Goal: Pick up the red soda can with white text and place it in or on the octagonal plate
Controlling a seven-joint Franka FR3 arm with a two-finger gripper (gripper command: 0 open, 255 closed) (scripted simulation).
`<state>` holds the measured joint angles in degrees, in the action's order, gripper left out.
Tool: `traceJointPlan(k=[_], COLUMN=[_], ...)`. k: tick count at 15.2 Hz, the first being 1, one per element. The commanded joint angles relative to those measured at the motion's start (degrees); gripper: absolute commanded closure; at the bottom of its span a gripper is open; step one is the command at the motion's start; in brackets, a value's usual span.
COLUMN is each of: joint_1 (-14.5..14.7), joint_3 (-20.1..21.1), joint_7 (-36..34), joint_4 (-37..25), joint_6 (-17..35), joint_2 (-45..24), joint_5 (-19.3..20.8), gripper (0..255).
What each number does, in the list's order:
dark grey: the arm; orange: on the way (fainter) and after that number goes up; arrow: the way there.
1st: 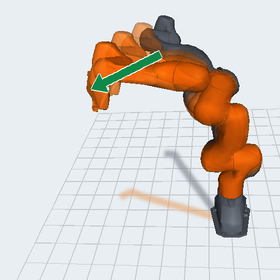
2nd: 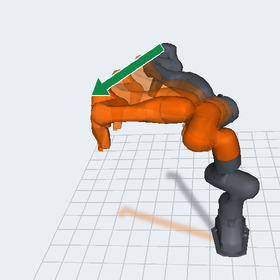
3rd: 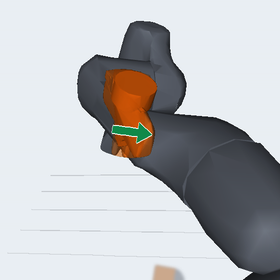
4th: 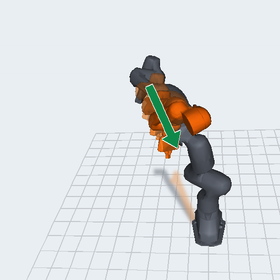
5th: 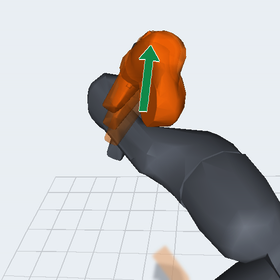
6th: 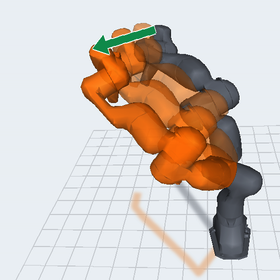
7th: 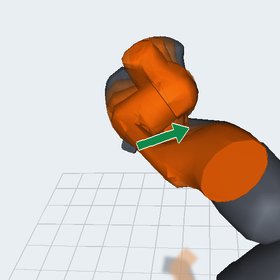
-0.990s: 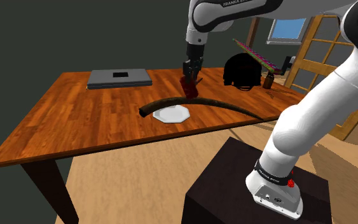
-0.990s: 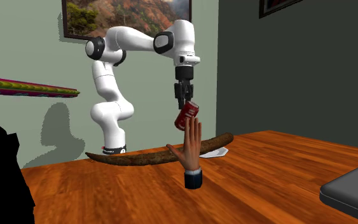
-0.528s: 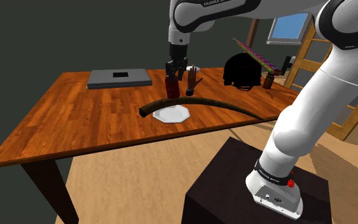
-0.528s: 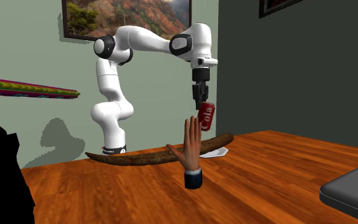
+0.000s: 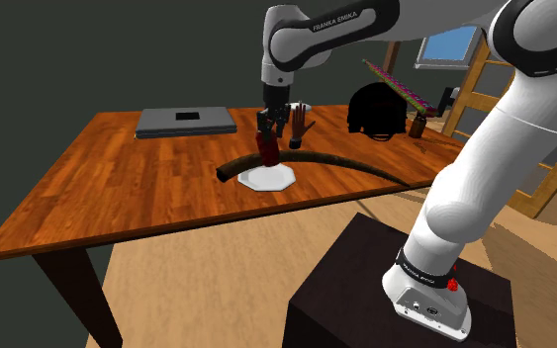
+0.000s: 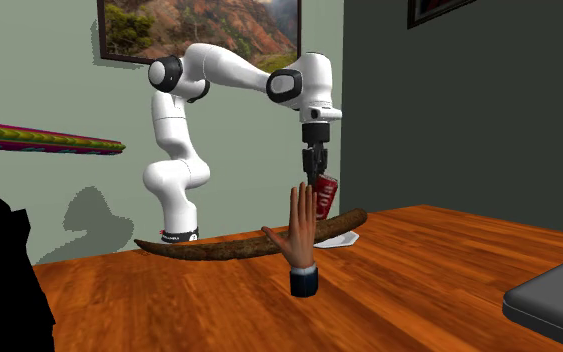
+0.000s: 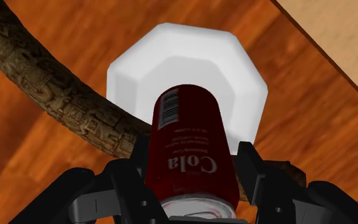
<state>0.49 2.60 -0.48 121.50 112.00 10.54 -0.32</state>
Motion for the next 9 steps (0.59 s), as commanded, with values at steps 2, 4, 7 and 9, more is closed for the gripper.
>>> traceJointPlan(k=[2,4,7,9], joint_1=[-0.02,-0.01,-0.01,-0.03], joint_3=[-0.01,0.0,0.02,0.05], joint_7=[0.03,0.01,-0.02,-0.03], joint_4=[1.7,2.86,4.51,5.37], joint_6=[2.4,3.94,6.27,7.55], joint_2=[-0.64,-1.03,-1.7,-2.12], joint_5=[0.02,0.04,0.06,0.08], gripper=[255,255,255,255])
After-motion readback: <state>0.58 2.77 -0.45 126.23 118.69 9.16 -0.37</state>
